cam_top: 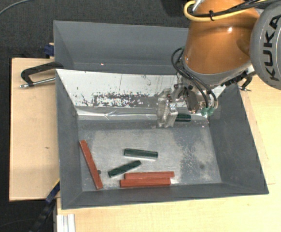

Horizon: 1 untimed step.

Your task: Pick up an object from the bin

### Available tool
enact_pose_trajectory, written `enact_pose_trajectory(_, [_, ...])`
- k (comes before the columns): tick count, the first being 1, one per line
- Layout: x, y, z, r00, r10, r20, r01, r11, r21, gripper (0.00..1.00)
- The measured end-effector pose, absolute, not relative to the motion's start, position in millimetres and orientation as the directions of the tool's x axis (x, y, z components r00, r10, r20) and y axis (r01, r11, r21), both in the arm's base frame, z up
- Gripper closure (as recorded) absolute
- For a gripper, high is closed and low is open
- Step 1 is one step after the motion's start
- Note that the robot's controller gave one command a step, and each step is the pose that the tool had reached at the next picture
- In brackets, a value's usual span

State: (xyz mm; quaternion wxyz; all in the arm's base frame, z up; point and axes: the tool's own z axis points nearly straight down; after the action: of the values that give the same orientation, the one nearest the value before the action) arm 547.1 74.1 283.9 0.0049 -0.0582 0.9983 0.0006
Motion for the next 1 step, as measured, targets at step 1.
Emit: enact_pose_trajectory(1, [533.8, 8.5, 177.9, -0.998, 0.056, 0.005, 0.056, 0.998, -0.001, 1.0])
